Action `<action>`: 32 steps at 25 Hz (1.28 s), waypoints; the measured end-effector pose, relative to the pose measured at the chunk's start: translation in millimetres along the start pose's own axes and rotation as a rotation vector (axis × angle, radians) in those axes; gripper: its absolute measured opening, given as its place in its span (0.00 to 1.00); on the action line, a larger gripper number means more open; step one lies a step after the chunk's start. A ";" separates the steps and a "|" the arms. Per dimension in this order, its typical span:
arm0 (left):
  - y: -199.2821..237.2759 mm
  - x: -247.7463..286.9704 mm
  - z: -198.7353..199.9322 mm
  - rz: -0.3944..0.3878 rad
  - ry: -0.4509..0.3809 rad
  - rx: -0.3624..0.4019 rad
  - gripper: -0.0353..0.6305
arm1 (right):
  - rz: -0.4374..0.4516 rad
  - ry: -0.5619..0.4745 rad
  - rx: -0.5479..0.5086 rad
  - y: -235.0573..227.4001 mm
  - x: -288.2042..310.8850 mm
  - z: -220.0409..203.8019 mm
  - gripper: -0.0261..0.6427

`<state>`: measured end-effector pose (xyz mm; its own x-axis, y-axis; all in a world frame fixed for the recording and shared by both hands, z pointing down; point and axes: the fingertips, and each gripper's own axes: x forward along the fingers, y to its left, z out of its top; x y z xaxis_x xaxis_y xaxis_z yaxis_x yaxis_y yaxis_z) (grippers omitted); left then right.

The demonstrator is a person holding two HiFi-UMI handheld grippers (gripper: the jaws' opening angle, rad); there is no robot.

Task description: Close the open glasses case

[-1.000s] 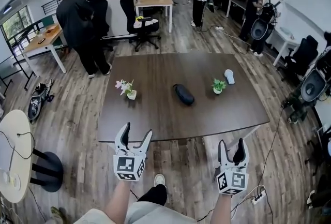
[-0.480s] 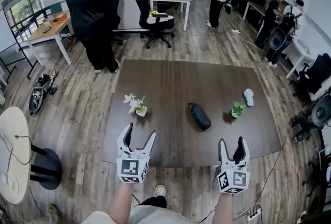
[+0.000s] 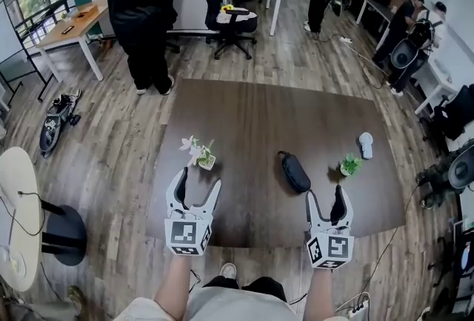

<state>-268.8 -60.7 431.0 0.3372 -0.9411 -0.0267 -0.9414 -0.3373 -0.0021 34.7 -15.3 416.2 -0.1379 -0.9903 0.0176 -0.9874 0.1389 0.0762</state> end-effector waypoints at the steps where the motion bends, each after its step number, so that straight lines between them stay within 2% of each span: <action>1: 0.7 2.5 -0.5 0.000 0.000 0.003 0.58 | 0.006 0.001 0.000 0.8 4.4 -0.7 0.53; 10: -18.5 40.5 -7.0 0.026 0.004 0.031 0.58 | 0.053 -0.020 0.005 -30.7 44.6 -12.4 0.53; 18: -82.2 101.9 17.1 0.058 0.008 0.100 0.58 | 0.044 -0.080 -0.002 -139.9 77.2 11.6 0.52; 24: -125.4 136.8 29.3 0.098 0.006 0.097 0.58 | 0.062 -0.097 0.006 -206.6 96.4 14.8 0.52; 28: -146.8 152.7 31.9 0.114 0.005 0.069 0.58 | 0.096 -0.098 0.017 -233.2 107.8 11.6 0.52; 32: -148.9 159.4 29.6 0.145 0.018 0.048 0.58 | 0.127 -0.087 0.017 -245.2 118.9 7.3 0.52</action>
<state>-75.1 -159.8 397.4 0.1978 -0.9802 -0.0122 -0.9793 -0.1970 -0.0468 259.8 -167.2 392.3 -0.2676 -0.9616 -0.0605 -0.9625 0.2639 0.0623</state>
